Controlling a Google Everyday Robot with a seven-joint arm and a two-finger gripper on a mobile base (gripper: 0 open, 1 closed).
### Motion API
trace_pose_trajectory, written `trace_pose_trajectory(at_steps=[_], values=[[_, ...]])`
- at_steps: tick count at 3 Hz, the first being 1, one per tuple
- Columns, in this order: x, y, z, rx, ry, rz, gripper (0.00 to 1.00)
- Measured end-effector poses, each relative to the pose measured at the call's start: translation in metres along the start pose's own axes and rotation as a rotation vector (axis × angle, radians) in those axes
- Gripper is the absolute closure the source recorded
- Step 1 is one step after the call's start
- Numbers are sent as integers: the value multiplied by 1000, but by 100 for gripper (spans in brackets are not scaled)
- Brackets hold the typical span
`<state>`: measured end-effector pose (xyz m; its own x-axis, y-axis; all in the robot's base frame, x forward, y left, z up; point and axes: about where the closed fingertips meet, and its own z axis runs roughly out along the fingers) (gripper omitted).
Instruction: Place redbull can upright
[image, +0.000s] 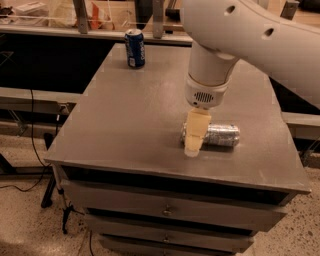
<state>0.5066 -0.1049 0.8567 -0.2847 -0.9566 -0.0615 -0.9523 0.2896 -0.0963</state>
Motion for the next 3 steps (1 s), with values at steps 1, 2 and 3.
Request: trace_pose_trajectory(at_steps=[1, 2, 3], values=[[5, 2, 8, -9, -23, 0, 0], [8, 5, 13, -17, -42, -9, 0], [8, 7, 16, -22, -60, -34, 17]])
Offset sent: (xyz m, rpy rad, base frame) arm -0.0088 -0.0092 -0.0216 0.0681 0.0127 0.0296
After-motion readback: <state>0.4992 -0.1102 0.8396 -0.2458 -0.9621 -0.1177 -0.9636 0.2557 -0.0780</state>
